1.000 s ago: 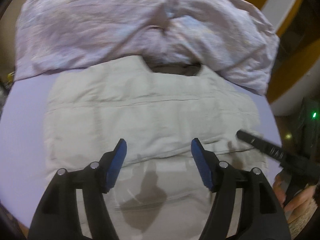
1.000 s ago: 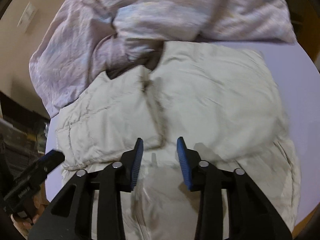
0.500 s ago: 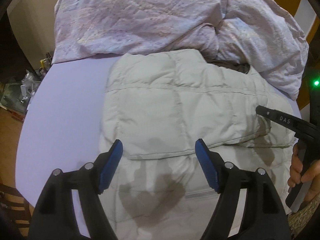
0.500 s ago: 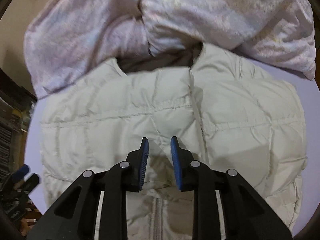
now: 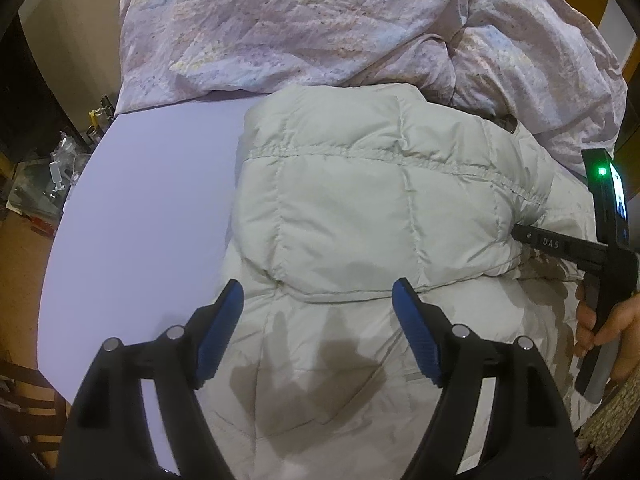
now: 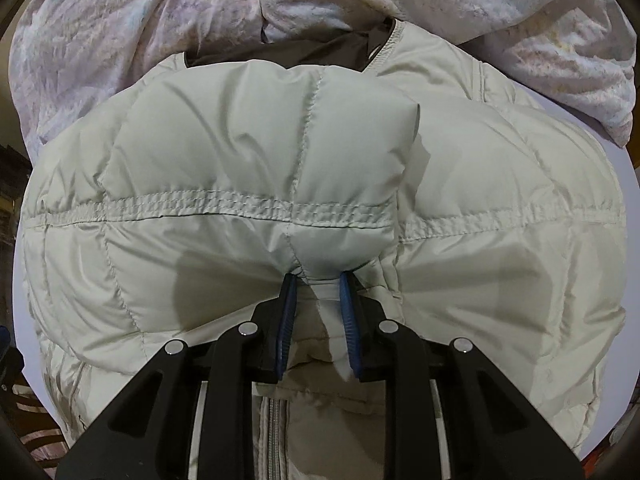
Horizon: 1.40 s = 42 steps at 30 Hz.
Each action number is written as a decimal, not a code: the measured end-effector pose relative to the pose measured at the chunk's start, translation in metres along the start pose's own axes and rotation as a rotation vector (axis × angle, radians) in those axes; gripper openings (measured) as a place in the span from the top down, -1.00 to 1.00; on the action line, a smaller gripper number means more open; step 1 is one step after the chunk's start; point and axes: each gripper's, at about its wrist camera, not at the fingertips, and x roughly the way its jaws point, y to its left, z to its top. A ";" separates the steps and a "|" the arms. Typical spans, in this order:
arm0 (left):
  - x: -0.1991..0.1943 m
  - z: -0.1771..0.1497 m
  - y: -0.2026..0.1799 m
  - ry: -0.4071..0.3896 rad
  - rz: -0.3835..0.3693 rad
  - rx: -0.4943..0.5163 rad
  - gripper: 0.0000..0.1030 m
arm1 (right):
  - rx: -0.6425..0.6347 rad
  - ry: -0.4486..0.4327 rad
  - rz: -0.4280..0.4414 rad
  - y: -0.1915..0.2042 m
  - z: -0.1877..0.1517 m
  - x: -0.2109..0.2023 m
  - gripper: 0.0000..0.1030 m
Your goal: Fold large clothes
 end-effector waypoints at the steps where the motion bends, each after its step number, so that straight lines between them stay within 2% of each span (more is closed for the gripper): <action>1: -0.001 0.000 0.001 -0.001 0.002 0.000 -0.52 | 0.011 0.006 0.015 -0.002 0.000 -0.003 0.53; 3: -0.003 -0.001 0.004 -0.006 0.003 -0.003 -0.55 | 0.045 0.022 0.059 -0.008 0.003 -0.009 0.40; 5: -0.004 -0.003 0.008 -0.007 0.006 -0.002 -0.57 | 0.080 0.027 0.125 -0.018 0.000 -0.021 0.02; 8: -0.004 -0.008 0.013 -0.002 0.014 0.010 -0.60 | 0.097 0.010 0.144 -0.034 -0.008 -0.042 -0.29; 10: -0.004 -0.012 0.018 0.011 0.010 0.010 -0.62 | 0.109 -0.003 0.155 -0.051 -0.019 -0.055 -0.30; 15: -0.005 -0.025 0.034 0.042 0.018 0.012 -0.63 | 0.225 0.017 0.189 -0.121 -0.059 -0.076 -0.30; 19: -0.007 -0.040 0.056 0.081 0.003 -0.004 -0.64 | 0.325 0.046 0.164 -0.182 -0.094 -0.087 -0.30; 25: -0.004 -0.064 0.089 0.147 -0.022 -0.048 -0.64 | 0.470 0.151 0.186 -0.254 -0.141 -0.086 -0.37; 31: 0.003 -0.089 0.106 0.210 -0.103 -0.103 -0.64 | 0.513 0.237 0.189 -0.279 -0.175 -0.077 -0.37; 36: 0.008 -0.110 0.105 0.242 -0.203 -0.149 -0.63 | 0.551 0.274 0.287 -0.281 -0.195 -0.068 -0.38; 39: 0.009 -0.120 0.101 0.253 -0.237 -0.164 -0.59 | 0.553 0.279 0.339 -0.280 -0.203 -0.066 -0.38; 42: 0.012 -0.128 0.098 0.265 -0.281 -0.182 -0.47 | 0.560 0.297 0.391 -0.276 -0.208 -0.062 -0.37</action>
